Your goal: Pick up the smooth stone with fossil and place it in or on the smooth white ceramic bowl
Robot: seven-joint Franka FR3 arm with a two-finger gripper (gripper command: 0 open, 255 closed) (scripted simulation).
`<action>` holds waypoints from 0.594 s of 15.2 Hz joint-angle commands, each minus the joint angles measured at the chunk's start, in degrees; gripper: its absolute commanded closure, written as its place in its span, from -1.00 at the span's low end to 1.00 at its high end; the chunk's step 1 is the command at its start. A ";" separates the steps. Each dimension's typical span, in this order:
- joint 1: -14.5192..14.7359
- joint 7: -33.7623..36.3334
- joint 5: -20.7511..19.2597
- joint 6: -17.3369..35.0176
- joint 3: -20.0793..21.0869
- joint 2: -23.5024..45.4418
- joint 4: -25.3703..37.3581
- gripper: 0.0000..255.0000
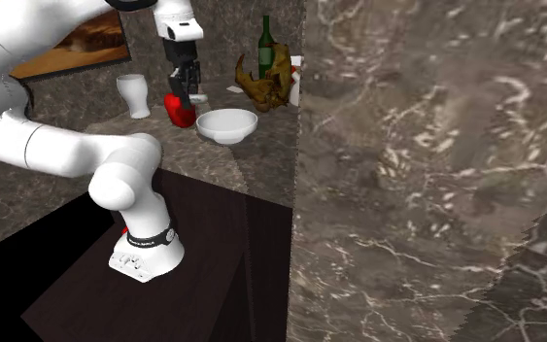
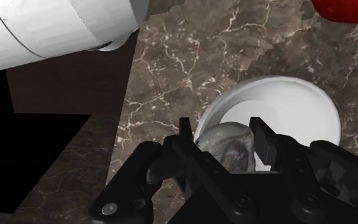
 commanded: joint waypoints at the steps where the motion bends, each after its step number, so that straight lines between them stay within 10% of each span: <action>1: -0.81 0.74 1.89 2.83 2.61 3.06 0.80 1.00; 9: -4.36 3.18 6.12 11.30 10.99 14.05 5.49 1.00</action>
